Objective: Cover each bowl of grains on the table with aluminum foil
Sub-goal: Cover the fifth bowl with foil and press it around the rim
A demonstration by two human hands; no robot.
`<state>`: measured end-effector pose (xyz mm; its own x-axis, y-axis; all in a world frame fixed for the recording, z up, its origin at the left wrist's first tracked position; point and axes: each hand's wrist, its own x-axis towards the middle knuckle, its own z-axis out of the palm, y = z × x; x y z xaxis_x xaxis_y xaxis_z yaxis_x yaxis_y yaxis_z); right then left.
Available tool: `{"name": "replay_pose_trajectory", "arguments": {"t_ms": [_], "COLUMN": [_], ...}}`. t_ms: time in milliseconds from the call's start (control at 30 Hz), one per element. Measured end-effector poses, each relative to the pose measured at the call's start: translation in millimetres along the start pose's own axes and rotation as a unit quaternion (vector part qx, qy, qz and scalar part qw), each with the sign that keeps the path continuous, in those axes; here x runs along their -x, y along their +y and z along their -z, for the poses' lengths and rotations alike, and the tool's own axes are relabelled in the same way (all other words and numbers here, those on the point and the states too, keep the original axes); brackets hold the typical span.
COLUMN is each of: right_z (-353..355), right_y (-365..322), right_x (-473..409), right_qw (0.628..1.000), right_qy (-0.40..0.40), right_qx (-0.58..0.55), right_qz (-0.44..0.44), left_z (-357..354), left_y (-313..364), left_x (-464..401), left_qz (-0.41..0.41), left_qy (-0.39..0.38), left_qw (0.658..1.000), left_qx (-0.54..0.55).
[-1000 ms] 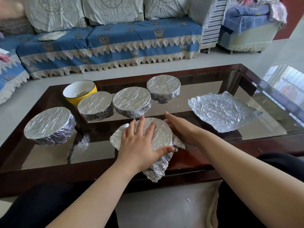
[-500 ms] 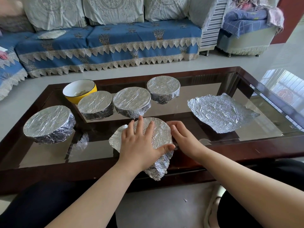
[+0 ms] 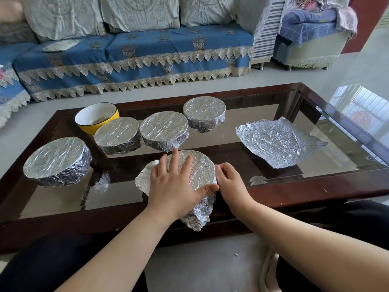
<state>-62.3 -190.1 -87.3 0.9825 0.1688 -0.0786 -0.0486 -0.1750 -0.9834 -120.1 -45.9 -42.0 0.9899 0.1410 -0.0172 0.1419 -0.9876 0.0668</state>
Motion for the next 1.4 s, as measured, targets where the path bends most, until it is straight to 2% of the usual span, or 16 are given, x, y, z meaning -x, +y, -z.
{"name": "replay_pose_trajectory", "arguments": {"t_ms": [367, 533, 800, 967, 1067, 1233, 1300, 1400], "right_z": [-6.2, -8.1, -2.7, -2.1, 0.1, 2.3, 3.9, 7.1], "right_y": [-0.9, -1.6, -7.2, -12.4, -9.5, -8.6, -7.3, -11.1], "right_x": [-4.8, -8.6, -10.2, -11.0, -13.2, -7.2, -2.9, 8.6], "right_qw": [0.990, 0.985, 0.995, 0.994, 0.994, 0.991, 0.992, 0.997], "right_qy": [0.021, 0.005, 0.032, 0.039, 0.062, 0.090, 0.080, 0.048], "right_qx": [-0.115, -0.147, -0.062, -0.049, 0.006, -0.023, -0.040, 0.016], "right_qz": [-0.084, -0.089, -0.076, -0.091, -0.091, -0.091, -0.086, -0.050], "left_z": [1.2, 1.4, 0.9, 0.7, 0.7, 1.0, 0.5, 0.3], "left_y": [1.0, 1.8, 1.4, 1.6, 2.1, 2.6, 2.5, 3.2], "left_x": [0.3, 0.7, 0.2, 0.6, 0.7, 1.0, 0.9, 0.5], "left_qz": [-0.002, -0.004, -0.004, -0.003, -0.004, -0.002, 0.000, 0.004], "left_qy": [-0.003, 0.000, -0.001, 0.004, 0.005, 0.006, 0.008, 0.014], "left_qw": [1.000, 1.000, 1.000, 1.000, 1.000, 1.000, 1.000, 1.000], "left_qx": [-0.005, -0.010, -0.011, -0.010, -0.012, -0.007, -0.008, 0.003]}}
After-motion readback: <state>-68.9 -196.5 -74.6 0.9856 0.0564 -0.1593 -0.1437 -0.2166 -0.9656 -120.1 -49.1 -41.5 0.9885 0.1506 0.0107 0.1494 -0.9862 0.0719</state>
